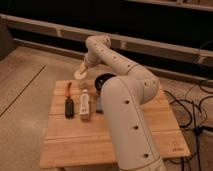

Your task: Pick up the ceramic cup

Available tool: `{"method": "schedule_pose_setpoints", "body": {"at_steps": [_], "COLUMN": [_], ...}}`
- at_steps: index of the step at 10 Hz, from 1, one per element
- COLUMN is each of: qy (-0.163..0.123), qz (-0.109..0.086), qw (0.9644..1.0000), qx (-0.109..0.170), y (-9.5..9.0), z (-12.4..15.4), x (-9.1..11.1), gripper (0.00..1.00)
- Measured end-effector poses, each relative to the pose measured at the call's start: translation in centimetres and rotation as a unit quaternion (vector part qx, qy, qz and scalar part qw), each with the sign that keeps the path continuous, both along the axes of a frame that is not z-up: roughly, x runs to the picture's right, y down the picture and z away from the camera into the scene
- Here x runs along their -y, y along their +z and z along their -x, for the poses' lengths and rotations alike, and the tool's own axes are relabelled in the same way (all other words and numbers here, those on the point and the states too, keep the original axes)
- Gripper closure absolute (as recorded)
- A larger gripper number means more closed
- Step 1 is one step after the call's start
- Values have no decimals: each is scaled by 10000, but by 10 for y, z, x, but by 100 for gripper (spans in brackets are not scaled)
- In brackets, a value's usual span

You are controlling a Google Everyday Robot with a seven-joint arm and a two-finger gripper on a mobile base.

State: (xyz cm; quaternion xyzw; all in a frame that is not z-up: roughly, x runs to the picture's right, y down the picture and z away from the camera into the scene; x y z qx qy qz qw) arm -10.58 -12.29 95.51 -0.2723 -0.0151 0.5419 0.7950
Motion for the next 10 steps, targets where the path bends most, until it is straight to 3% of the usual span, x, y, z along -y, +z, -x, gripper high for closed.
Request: {"method": "schedule_pose_setpoints", "body": {"at_steps": [3, 7, 10], "qy": [-88, -183, -137], "qz": [18, 195, 309], "qw": [10000, 9995, 9993], "qx": [39, 190, 131], "y": [13, 30, 41], "z": [10, 27, 19], "x": [2, -11, -18], "gripper": [35, 35, 35]}}
